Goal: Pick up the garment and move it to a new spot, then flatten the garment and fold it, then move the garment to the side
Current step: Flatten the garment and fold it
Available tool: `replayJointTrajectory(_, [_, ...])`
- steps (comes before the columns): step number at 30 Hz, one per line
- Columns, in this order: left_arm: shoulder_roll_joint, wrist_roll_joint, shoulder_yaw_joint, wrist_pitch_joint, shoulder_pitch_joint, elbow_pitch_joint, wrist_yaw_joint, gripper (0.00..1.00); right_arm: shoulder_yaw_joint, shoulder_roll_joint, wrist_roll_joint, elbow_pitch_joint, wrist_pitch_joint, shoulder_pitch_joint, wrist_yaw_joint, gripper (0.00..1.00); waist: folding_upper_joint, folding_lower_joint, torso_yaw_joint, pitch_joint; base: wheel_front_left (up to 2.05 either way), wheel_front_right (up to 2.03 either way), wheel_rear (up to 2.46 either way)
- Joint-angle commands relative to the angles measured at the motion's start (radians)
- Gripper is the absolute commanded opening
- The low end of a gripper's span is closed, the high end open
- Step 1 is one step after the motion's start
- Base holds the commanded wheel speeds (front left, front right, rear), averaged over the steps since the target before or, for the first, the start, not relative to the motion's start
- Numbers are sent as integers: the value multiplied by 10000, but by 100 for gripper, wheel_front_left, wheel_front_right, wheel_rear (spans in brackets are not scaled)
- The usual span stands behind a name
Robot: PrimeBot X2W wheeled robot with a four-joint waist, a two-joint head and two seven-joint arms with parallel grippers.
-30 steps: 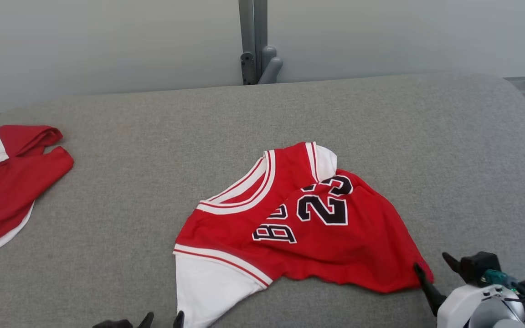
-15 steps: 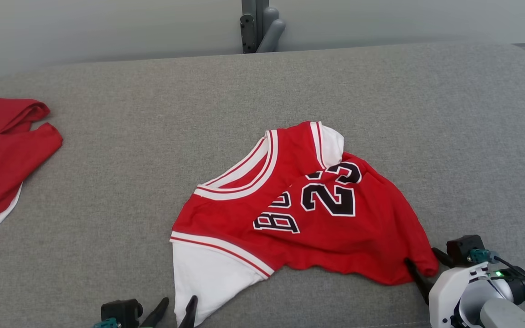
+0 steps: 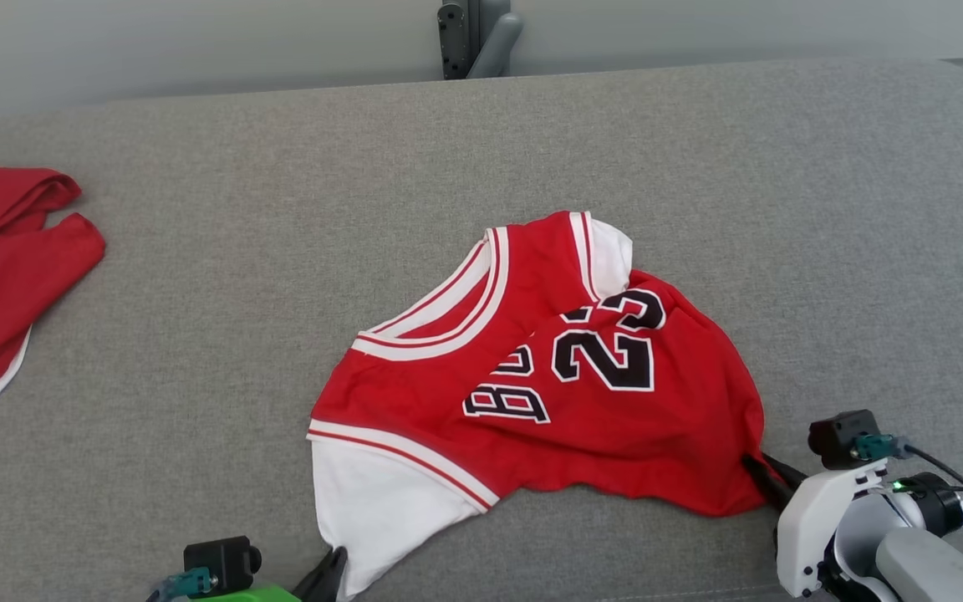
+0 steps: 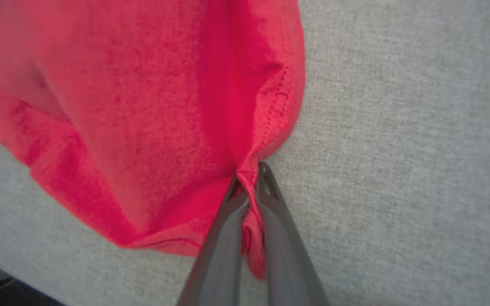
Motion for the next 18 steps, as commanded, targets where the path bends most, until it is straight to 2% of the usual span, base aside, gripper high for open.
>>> replayJointTrajectory(1, [-192,-343,-161,414,307,-128,-42,0,183,-47,300,-146,235,121,38,0,0,0,-29,69,0,0,0])
replayJointTrajectory(6, [509,-1688,164,1196,22,-3188,-46,0,-681,-1165,1472,-2414,601,-333,21,0,0,0,26,394,0,0,0])
replayJointTrajectory(9, [1185,-2360,544,1990,-431,-5255,-48,0,-1323,-2133,1465,-4082,1463,-806,21,0,0,0,101,760,0,0,0])
replayJointTrajectory(12, [1788,-3151,1117,3013,-1442,-6660,50,0,-2132,-2608,1701,-5583,2603,-1598,23,0,0,0,274,1290,0,0,0])
replayJointTrajectory(15, [2120,-3855,1551,3974,-3201,-7030,342,0,-2884,-2725,1785,-6463,3779,-2811,17,0,0,0,597,1940,0,0,0])
replayJointTrajectory(18, [2309,-4199,1850,4678,-5587,-6194,787,0,-3386,-2354,1555,-6566,4761,-4453,18,0,0,0,973,2698,0,0,0])
